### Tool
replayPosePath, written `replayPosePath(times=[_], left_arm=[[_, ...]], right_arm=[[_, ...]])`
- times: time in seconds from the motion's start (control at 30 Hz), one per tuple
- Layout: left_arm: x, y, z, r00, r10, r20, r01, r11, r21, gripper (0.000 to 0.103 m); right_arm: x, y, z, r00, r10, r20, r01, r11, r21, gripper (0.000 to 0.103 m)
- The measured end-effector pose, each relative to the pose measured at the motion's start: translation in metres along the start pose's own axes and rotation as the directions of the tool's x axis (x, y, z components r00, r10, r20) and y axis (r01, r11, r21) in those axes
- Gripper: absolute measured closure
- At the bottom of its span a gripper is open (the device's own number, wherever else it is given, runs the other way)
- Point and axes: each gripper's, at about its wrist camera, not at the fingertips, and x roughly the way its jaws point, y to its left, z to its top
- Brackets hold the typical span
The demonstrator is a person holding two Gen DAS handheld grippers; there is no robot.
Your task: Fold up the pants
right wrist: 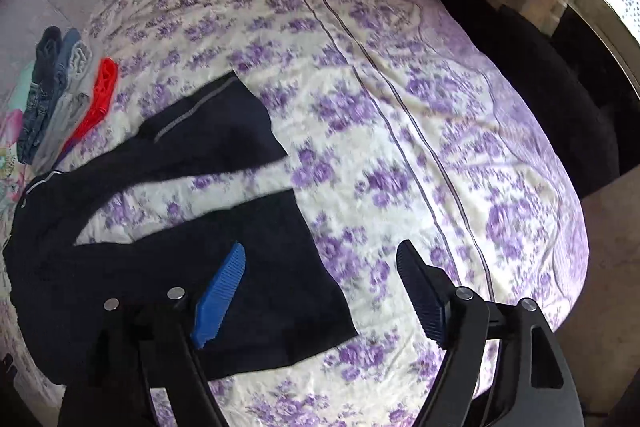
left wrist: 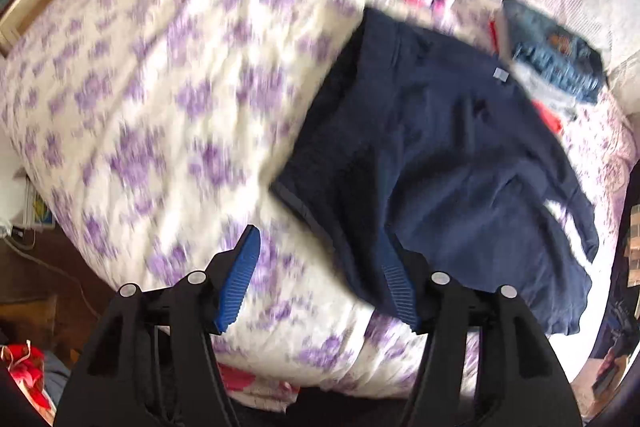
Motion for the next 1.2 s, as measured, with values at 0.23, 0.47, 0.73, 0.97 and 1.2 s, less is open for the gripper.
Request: replayPosePath(times=[0.23,0.47,0.73,0.97,1.2], left_arm=[[0.038,-0.105,0.109,0.995,0.001,0.101,-0.023,0.974,0.223,0.036],[0.156,-0.157,0.169,0.995,0.050,-0.091,-0.025,0.966,0.257,0.036],[0.198,-0.177,0.170,0.981,0.141,-0.133,-0.097,0.951,0.293,0.034],[0.205,-0.195,0.177,0.976,0.155,-0.153,-0.102,0.946,0.309,0.032],[0.202,-0.199,0.187,0.976,0.135,-0.170,-0.076,0.945,0.318,0.028]], right_arm=[[0.082,0.115,0.125,0.995,0.097,-0.015,-0.097,0.937,-0.336,0.021],[0.172,0.142,0.156,0.990,-0.082,-0.111,0.012,0.850,-0.527,0.022],[0.152,0.121,0.185,0.996,0.061,-0.063,-0.080,0.922,-0.378,0.088],[0.177,0.133,0.231,0.999,0.046,0.009,-0.041,0.946,-0.321,0.088],[0.194,0.151,0.226,0.991,-0.132,0.009,0.125,0.914,-0.385,0.055]])
